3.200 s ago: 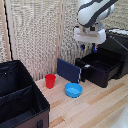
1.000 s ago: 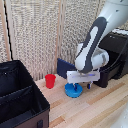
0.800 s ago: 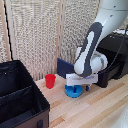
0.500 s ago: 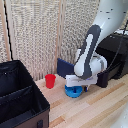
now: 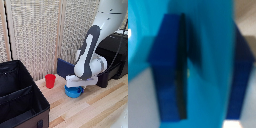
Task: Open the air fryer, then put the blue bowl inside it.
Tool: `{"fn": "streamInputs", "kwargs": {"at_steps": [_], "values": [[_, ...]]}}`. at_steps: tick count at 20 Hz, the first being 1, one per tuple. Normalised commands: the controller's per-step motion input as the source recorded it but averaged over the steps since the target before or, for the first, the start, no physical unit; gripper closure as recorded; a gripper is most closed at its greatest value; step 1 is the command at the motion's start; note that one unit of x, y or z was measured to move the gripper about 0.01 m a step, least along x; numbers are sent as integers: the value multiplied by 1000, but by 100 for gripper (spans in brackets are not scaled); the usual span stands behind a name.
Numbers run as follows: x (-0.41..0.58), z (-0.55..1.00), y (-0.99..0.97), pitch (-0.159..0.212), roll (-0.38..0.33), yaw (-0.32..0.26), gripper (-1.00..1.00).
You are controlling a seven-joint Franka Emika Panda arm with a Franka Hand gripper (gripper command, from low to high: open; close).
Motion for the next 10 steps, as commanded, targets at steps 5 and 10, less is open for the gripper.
{"fn": "streamInputs", "kwargs": {"at_steps": [5, 10], "values": [[78, 746, 52, -3, 0, 7, 100], [264, 733, 38, -12, 8, 2, 100]]}}
